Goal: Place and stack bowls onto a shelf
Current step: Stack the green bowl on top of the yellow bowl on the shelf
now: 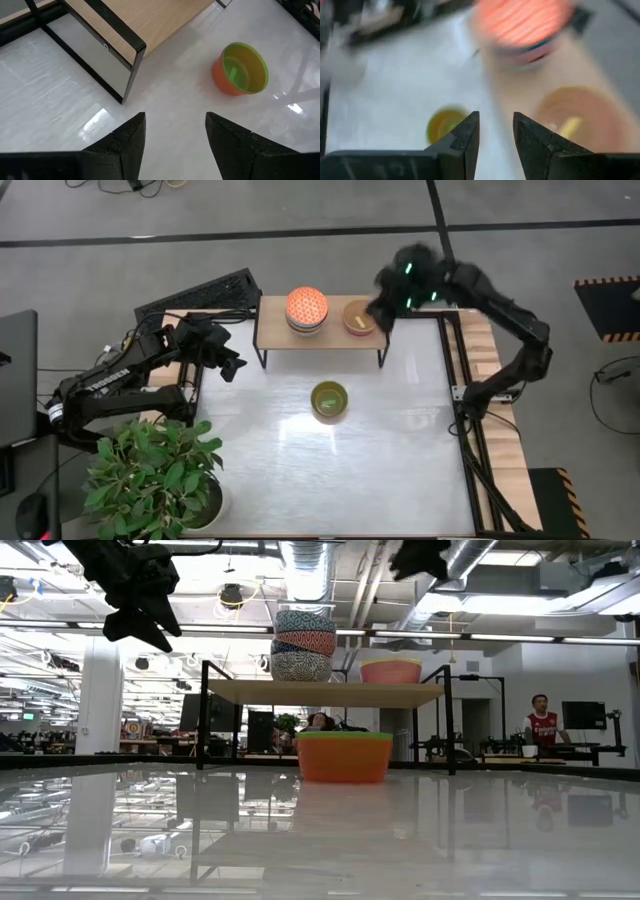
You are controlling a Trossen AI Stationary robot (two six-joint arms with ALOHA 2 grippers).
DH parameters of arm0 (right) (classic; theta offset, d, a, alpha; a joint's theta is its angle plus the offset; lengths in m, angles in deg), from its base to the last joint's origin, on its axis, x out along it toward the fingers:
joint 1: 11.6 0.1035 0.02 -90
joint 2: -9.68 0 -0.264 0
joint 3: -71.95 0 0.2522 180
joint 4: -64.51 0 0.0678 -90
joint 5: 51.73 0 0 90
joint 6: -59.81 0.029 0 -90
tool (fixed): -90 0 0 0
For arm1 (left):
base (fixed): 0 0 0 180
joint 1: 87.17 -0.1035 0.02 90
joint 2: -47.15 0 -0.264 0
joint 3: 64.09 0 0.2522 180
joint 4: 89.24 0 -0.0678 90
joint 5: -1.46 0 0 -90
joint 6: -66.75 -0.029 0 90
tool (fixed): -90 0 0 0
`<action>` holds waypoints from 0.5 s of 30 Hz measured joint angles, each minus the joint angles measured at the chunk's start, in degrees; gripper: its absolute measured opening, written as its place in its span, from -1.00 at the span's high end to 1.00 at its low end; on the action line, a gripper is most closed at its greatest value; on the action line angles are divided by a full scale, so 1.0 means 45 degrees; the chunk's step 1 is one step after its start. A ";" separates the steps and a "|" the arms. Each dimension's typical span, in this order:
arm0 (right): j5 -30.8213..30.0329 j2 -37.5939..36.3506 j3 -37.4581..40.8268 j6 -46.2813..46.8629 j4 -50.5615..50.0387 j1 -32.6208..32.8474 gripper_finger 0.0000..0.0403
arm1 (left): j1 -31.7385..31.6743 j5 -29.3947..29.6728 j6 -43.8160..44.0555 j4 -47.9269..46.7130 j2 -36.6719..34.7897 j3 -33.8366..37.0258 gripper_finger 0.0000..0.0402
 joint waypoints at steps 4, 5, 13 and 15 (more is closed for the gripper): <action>-0.0319 -0.0069 0.1182 -0.1193 -0.0416 0.2558 0.30 | -0.0002 -0.0005 -0.0217 0.0000 0.0000 0.0000 0.05; -0.0333 -0.0069 0.1653 -0.1348 -0.0301 0.3153 0.31 | 0.0000 -0.0005 -0.0277 0.0000 0.0000 0.0000 0.05; -0.0661 0.0542 0.5856 -0.2001 0.2976 0.6171 0.32 | 0.0000 -0.0002 -0.0339 0.0000 -0.0001 0.0000 0.05; -0.0717 0.0837 0.6431 -0.2165 0.3811 0.6395 0.32 | 0.0001 -0.0005 -0.0339 0.0000 -0.0003 0.0000 0.05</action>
